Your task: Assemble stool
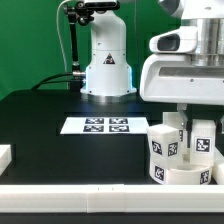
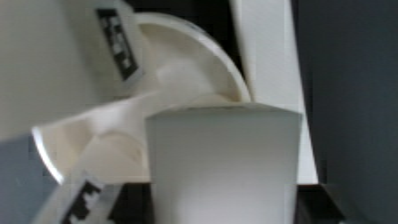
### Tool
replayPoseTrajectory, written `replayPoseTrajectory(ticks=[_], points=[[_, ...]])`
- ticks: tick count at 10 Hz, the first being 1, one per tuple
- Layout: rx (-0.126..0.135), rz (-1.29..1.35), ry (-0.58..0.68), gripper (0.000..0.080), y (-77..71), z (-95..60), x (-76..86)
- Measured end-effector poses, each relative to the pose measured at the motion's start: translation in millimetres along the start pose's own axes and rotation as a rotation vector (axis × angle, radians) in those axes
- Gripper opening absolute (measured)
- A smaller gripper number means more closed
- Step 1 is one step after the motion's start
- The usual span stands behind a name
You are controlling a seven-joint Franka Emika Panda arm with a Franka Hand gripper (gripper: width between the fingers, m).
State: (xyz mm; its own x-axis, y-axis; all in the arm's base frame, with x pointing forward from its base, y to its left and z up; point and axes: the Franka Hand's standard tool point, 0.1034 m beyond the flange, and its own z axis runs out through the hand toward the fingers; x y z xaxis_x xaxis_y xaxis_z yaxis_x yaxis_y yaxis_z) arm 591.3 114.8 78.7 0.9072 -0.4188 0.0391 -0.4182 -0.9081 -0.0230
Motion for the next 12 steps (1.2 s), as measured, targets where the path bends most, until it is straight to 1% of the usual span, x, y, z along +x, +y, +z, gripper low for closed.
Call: replayPoseTrajectory(ticks=[1,4,10,11,12], points=[[-0.002,0.104,-0.007,0.0338,1.0,0.1,-0.9],[-0.002,0.276,-0.006,0.0338,1.2,0.1,-0.3],[0.006,0.605,-0.013,0.0338,0.3,0.1,-0.5],[0.011,0.692,-0.018,0.0338,-0.3,0.1,-0.8],[0.021,0.769,-0.019,0.0338,-0.4,0.2,0.0]])
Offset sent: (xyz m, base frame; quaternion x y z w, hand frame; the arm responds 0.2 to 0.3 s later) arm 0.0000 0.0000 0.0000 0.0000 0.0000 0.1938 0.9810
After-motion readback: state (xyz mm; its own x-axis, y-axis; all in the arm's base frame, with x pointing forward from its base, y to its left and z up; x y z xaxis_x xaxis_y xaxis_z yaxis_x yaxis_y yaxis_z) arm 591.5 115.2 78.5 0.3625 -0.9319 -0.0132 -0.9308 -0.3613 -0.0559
